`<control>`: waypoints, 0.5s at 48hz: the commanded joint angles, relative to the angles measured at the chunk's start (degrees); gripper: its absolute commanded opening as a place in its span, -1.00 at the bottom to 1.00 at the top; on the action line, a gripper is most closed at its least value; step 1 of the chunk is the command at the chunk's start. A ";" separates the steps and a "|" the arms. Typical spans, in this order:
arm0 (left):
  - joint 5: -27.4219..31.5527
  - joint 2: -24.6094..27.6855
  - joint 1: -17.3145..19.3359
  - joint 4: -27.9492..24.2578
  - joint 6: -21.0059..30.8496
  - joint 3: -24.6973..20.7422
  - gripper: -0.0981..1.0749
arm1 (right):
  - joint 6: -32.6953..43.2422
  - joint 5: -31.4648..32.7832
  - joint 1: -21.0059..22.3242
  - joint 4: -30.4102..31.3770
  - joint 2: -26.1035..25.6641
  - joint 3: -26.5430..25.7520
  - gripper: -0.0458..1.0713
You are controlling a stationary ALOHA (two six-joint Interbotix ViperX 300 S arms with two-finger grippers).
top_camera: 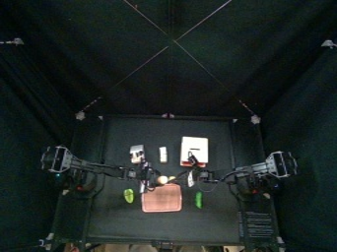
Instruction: Drop eggshell on plate
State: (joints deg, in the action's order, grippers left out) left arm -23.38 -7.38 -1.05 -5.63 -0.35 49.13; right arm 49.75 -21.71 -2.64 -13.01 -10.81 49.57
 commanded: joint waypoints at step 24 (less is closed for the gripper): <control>-0.35 -2.20 -0.26 -0.18 0.09 0.62 0.07 | 2.55 0.09 -4.39 -1.93 -1.32 -1.85 0.56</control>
State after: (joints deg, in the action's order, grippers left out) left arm -23.38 -8.26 -1.14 -5.71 -0.35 49.92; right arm 52.38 -21.36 -5.63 -14.59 -11.60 49.22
